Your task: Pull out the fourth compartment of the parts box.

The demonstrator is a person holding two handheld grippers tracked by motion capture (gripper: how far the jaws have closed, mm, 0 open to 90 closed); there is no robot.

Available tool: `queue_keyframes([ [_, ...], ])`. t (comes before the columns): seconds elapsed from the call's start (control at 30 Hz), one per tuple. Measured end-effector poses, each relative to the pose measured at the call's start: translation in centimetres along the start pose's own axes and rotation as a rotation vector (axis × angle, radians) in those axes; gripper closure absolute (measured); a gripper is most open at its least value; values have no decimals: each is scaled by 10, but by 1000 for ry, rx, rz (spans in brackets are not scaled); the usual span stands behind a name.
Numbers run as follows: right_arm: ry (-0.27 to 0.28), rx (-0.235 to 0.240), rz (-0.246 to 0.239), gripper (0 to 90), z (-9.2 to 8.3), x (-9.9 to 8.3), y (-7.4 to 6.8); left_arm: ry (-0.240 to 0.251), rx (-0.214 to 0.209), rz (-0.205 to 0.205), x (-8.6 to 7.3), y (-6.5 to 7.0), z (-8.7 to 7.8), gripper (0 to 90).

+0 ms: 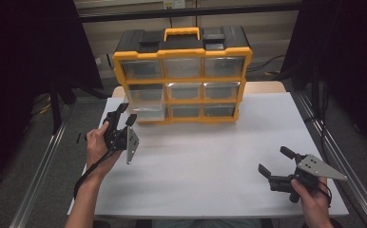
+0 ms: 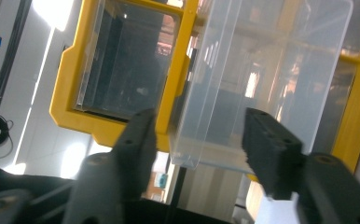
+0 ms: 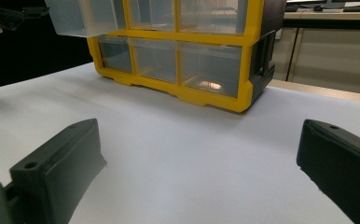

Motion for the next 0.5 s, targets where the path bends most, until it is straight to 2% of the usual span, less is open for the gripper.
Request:
queue_keyframes([
  [0.1, -2, 4, -2, 0, 0, 0, 0, 13, -7, -57, 1, 0, 2, 343],
  [0.17, -5, 6, 1, 0, 0, 0, 0, 19, -14, -126, 0, 0, 2, 291],
  [0.2, -6, 7, 3, 0, 0, 0, 0, 19, -14, -126, 0, 0, 2, 247],
  [0.23, -5, 10, 3, 0, 0, 0, 0, 9, 15, -189, 0, -2, 3, 200],
  [0.27, -6, 8, 1, 0, 0, 0, 0, 18, 8, -234, 0, -2, 3, 174],
  [0.4, -6, 7, 5, 0, 1, 0, 0, 13, 3, -377, -2, -5, 3, 121],
  [0.5, -4, 9, 2, 0, 1, 0, 1, 18, -18, -475, -2, -6, 4, 108],
])
Point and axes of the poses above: each handheld gripper's, and its own axes: z roughly forward along the jaws, x roughly out of its top, y roughly to its right, the point moved 4 cm from there along z, roughly forward along the jaws, and after that the axes turned 2 degrees about -x, right-handed, at the moved point
